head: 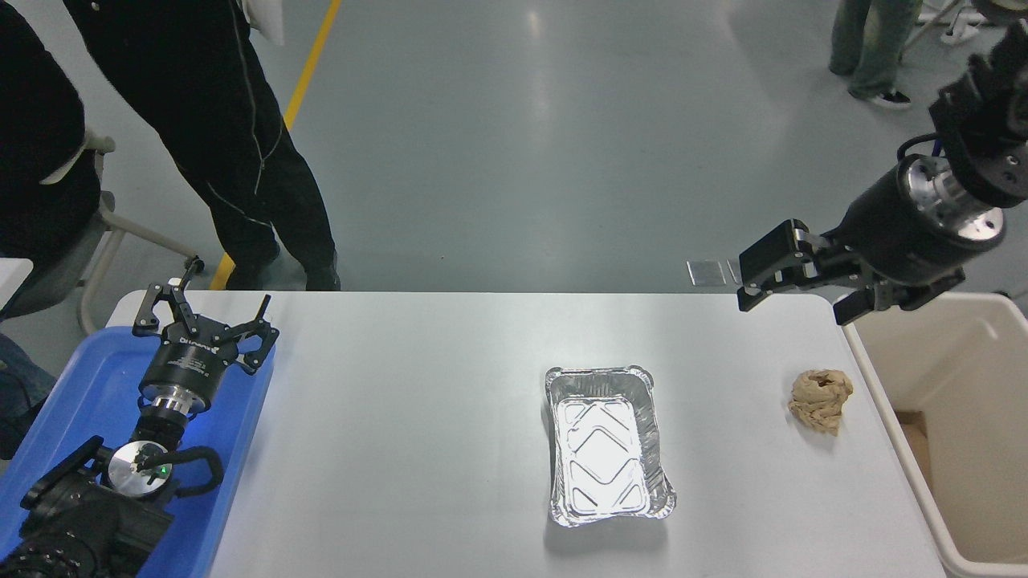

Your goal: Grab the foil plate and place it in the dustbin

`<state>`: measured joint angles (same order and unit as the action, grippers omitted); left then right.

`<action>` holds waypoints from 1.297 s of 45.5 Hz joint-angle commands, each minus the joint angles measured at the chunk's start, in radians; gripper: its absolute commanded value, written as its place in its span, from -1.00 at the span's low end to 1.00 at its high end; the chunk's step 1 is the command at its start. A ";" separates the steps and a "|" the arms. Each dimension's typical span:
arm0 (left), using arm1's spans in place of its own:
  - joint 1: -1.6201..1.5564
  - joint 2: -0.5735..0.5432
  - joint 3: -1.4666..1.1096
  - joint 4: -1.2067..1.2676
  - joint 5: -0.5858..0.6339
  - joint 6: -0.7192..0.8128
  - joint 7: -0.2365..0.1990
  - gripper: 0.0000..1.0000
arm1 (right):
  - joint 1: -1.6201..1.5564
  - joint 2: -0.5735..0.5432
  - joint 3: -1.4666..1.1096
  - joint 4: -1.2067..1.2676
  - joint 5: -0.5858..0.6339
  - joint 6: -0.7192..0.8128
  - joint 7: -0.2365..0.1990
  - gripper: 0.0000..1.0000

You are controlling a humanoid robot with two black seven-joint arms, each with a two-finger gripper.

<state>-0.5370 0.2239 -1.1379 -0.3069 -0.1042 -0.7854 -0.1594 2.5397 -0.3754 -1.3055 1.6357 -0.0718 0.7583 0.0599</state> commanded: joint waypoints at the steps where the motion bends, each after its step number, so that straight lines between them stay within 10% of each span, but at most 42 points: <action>1: 0.000 0.000 0.000 0.000 0.000 0.000 0.000 0.99 | 0.025 0.012 0.002 0.012 0.000 0.027 0.000 1.00; 26: 0.000 0.000 0.001 -0.001 0.000 0.000 0.000 0.99 | -0.493 0.078 0.071 -0.099 0.066 -0.464 0.000 1.00; 59: -0.001 0.000 0.001 -0.001 0.001 0.000 0.003 0.99 | -1.108 0.349 0.232 -0.513 0.064 -0.629 0.000 1.00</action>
<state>-0.5384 0.2239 -1.1367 -0.3084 -0.1029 -0.7854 -0.1577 1.6020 -0.0701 -1.1106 1.2582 -0.0080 0.1565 0.0605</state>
